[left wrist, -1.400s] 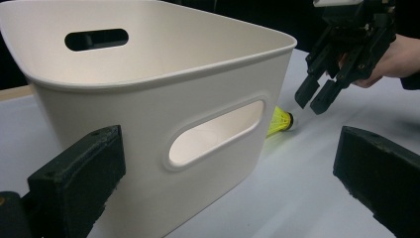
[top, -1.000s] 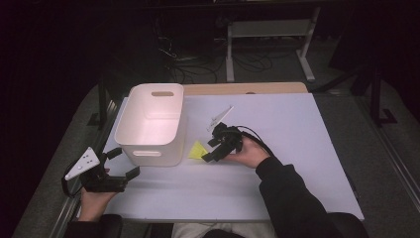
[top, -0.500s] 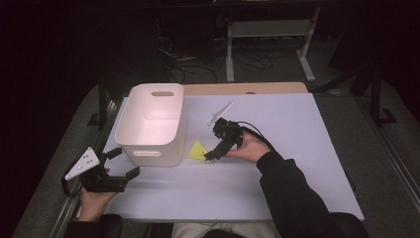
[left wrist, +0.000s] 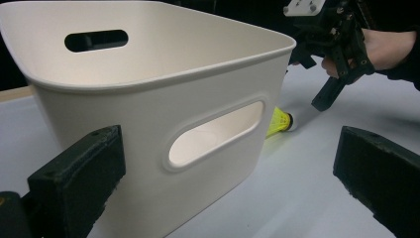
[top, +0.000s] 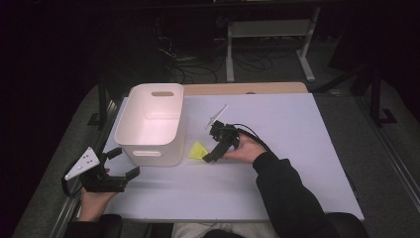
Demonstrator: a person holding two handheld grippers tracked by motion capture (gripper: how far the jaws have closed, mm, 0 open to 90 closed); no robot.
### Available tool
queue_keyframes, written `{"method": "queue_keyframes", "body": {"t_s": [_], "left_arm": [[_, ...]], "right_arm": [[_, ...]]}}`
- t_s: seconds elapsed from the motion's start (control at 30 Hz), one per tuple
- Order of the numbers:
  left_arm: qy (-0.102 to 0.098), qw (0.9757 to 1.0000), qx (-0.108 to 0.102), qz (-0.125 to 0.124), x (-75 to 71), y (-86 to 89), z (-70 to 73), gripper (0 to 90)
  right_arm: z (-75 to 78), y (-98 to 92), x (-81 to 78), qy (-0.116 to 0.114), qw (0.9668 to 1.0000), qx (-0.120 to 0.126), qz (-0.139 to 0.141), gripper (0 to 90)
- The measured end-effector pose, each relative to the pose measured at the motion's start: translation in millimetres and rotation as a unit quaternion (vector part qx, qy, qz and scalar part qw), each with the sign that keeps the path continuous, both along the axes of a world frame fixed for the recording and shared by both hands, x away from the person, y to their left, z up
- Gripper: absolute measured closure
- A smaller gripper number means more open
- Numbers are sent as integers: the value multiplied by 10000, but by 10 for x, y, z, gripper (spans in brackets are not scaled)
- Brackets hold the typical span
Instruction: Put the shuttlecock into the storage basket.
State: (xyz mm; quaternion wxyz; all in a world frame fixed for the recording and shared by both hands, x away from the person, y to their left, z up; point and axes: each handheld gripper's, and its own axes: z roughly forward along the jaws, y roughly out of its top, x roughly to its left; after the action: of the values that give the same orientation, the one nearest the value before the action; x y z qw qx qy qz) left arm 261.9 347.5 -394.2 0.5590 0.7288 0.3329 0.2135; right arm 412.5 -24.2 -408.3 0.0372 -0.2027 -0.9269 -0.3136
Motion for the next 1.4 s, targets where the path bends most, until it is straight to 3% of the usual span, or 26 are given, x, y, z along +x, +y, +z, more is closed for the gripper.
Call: {"method": "queue_keyframes", "body": {"t_s": [0.4, 0.5, 0.73, 0.97, 1.4], "left_arm": [[-5, 10000, -5, 3, -1, 1, 0, 0], [-4, 10000, 0, 0, -1, 1, 0, 0], [-6, 10000, 3, -2, -2, 2, 0, 0], [1, 10000, -5, -3, -2, -1, -1, 0], [3, 10000, 0, -2, -3, -1, -1, 0]], "right_arm": [[-84, 30, 13, 32, 9999, -140, 36, 2], [-109, 31, 11, 65, 9998, -160, 76, 40], [-146, 25, -3, 59, 9997, -145, 161, 142], [-158, 41, -22, 69, 9991, -146, 394, 318], [-210, 67, -35, -34, 9987, -327, 382, 590]]}}
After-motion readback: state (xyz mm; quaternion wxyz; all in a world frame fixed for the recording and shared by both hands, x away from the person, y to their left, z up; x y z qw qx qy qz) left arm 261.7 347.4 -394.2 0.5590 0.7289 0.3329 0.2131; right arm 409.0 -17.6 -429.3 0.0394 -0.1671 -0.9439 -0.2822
